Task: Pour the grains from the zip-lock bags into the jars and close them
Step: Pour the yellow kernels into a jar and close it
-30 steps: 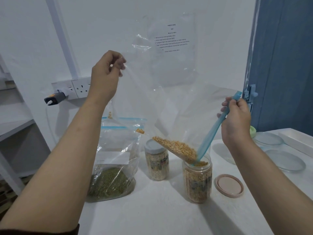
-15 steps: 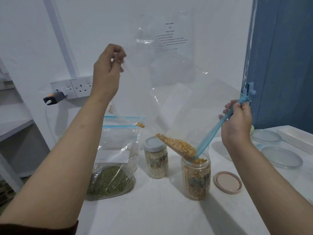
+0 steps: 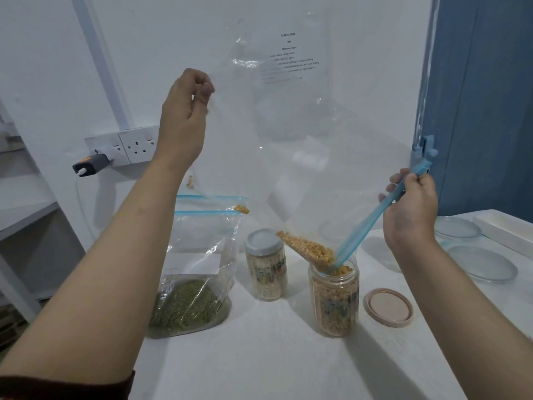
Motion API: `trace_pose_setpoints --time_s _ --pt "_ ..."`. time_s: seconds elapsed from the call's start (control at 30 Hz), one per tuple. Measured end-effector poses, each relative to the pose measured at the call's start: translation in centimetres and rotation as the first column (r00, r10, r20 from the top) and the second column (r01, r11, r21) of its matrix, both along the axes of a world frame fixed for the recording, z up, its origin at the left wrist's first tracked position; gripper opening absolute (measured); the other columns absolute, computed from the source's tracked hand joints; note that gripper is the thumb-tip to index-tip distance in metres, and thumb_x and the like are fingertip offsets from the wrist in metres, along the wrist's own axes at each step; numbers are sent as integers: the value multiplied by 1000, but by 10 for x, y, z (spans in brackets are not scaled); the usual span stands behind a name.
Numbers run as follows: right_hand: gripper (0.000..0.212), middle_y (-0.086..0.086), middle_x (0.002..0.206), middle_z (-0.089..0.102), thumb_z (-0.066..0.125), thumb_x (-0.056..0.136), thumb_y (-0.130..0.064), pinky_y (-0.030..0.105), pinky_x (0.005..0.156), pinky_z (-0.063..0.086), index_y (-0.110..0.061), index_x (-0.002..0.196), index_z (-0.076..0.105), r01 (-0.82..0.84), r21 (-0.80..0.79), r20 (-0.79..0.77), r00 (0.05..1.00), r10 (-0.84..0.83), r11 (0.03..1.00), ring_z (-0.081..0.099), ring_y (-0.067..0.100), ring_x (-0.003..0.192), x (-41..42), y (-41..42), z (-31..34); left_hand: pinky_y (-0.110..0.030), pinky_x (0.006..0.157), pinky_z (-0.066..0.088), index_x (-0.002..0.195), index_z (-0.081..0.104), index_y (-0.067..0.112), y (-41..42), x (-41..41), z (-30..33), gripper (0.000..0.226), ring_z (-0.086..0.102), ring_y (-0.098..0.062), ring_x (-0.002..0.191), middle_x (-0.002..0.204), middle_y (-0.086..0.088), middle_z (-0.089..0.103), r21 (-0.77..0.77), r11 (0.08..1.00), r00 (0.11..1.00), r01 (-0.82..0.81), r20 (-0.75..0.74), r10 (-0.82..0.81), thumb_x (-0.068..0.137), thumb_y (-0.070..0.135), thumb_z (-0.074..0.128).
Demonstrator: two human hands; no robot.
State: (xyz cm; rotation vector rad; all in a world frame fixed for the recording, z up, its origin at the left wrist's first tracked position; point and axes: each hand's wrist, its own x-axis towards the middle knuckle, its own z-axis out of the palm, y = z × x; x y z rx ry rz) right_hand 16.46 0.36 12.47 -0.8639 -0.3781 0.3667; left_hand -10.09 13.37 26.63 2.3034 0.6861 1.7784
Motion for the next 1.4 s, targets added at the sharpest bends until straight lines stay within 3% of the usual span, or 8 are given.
trace_pose_setpoints --time_s 0.33,0.47,0.57,0.67,0.8,0.97,1.17,1.4 --pt "31 -9 82 57 33 106 -19 26 76 46 -29 89 57 8 -45 23 1000 -7 999 50 8 77 1 0 0 -29 71 44 92 27 31 3 0 -12 18 51 -14 74 85 8 41 -112 989 983 92 -145 -108 106 42 27" --pt "30 -10 81 56 33 105 -18 27 75 45 -29 89 56 16 -48 33 999 -14 999 49 8 74 4 1 -1 -13 62 36 102 20 19 1 -6 -15 56 32 -8 74 96 2 29 -233 965 930 121 -313 -192 90 66 48" --pt "31 -9 81 55 32 105 -17 27 75 45 -29 89 56 19 -61 41 999 -16 998 49 8 74 5 1 -1 -18 72 38 107 16 21 0 -13 -16 70 33 -10 84 107 1 24 -353 931 885 94 -399 -240 71 39 74" --pt "31 -9 81 55 32 105 -18 27 75 45 -29 89 55 19 -66 47 999 -16 998 48 8 73 5 1 0 -20 71 40 111 18 21 -2 -22 -12 61 40 -16 91 108 -2 24 -410 912 864 20 -452 -222 70 12 62" --pt "31 -9 81 55 33 106 -18 26 74 46 -29 89 56 23 -67 41 999 -21 997 48 7 72 6 -1 0 -27 89 49 122 28 25 3 -32 -14 54 58 -16 110 115 -3 39 -456 889 895 48 -375 -241 90 -9 56" --pt "30 -8 81 55 33 106 -18 25 73 46 -29 90 56 13 -54 49 999 -10 998 49 7 72 6 -1 -2 -41 101 49 117 54 32 8 -34 -30 23 63 -15 102 118 8 54 -347 937 947 -47 -313 -69 100 17 54" --pt "29 -7 84 60 31 106 -20 26 75 46 -29 90 53 27 -75 46 999 -24 997 51 8 75 5 -2 -3 -42 92 51 131 39 51 2 -28 -43 29 70 -18 92 107 4 63 -386 922 959 -19 -267 -91 105 38 35" --pt "28 -6 85 63 29 107 -25 28 78 48 -32 92 51 15 -89 39 999 -12 996 57 10 78 2 -5 -3 -26 68 50 107 54 22 10 -19 -44 16 68 -11 67 89 7 71 -307 951 993 40 -96 -73 101 37 50"
